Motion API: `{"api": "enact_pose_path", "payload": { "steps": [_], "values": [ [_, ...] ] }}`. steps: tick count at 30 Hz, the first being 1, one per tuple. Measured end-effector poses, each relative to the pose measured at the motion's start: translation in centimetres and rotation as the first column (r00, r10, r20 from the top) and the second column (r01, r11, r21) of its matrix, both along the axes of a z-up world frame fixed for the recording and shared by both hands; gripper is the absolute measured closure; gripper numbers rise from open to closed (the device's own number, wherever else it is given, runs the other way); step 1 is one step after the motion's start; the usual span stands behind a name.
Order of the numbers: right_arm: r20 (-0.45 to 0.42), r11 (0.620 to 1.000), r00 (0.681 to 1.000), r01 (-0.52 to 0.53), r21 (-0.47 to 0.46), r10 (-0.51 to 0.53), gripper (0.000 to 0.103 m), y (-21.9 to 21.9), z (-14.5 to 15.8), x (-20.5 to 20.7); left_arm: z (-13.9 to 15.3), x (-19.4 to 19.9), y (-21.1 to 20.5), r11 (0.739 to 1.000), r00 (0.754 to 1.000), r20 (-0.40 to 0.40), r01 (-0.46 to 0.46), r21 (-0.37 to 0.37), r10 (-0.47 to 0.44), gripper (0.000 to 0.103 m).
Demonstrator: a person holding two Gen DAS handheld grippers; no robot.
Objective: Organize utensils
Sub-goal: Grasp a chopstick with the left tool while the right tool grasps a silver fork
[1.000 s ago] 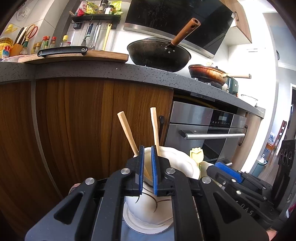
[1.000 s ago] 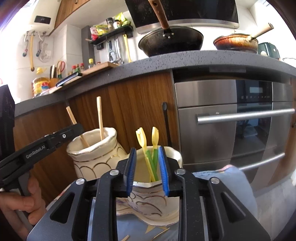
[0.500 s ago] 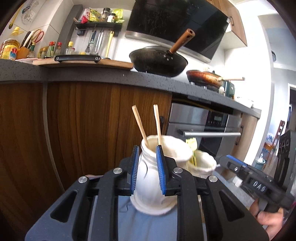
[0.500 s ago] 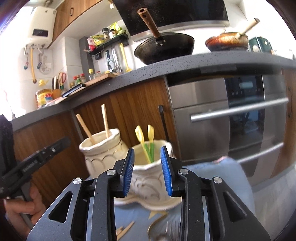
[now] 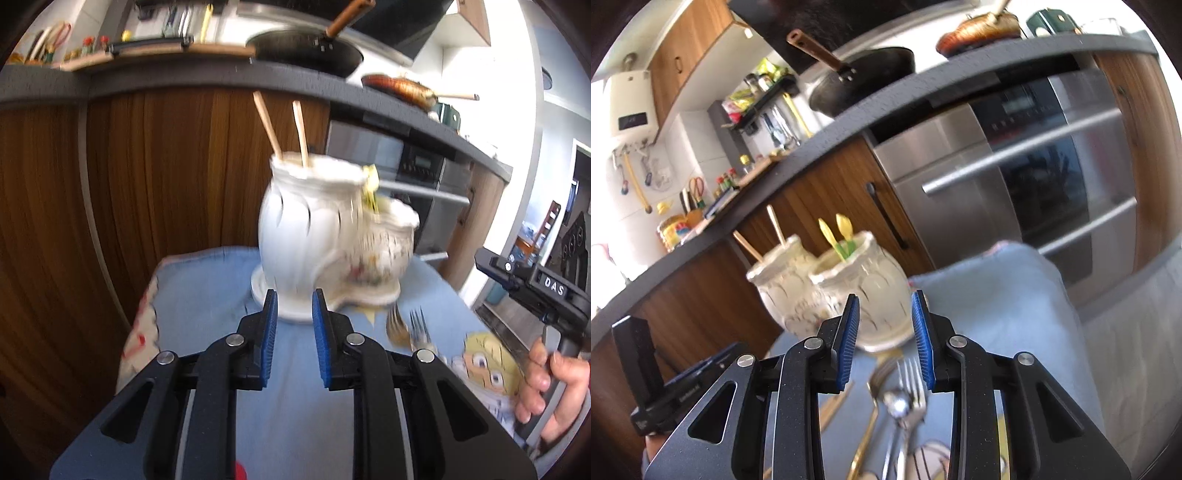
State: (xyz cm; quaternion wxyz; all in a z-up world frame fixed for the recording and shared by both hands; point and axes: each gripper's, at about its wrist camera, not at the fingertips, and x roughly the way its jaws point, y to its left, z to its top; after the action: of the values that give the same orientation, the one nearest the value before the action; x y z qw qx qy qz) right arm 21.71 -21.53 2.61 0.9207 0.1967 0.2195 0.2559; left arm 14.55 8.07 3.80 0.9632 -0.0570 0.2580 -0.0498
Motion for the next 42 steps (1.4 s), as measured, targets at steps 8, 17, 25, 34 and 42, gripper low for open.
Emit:
{"api": "enact_pose_path", "payload": {
  "steps": [8,17,25,34,42],
  "values": [
    [-0.105,0.992,0.994,-0.046,-0.121,0.033,0.072,1.1,-2.2,-0.9,-2.6,-1.3,-3.0,0.990,0.988,-0.102,0.125,0.063,-0.118,0.084],
    [-0.145,0.959,0.987,-0.108,-0.263,0.072,0.072,2.6,-3.3,-2.5,-4.4,-2.2,-4.8,0.972,0.971,-0.160,0.197,0.126,-0.176,0.084],
    [-0.199,0.936,0.975,-0.158,-0.314,0.098,0.072,2.8,-4.6,-3.4,-5.0,-1.7,-4.9,0.970,0.965,-0.196,0.203,0.133,-0.175,0.084],
    [-0.228,0.898,0.966,-0.203,-0.391,0.119,0.078,4.4,-5.3,-3.4,-5.7,-1.2,-5.7,0.960,0.951,-0.255,0.223,0.169,-0.176,0.084],
    [-0.224,0.861,0.965,-0.227,-0.455,0.136,0.090,5.1,-5.3,-3.3,-5.9,-0.9,-6.0,0.955,0.947,-0.271,0.229,0.190,-0.174,0.084]
  ]
}}
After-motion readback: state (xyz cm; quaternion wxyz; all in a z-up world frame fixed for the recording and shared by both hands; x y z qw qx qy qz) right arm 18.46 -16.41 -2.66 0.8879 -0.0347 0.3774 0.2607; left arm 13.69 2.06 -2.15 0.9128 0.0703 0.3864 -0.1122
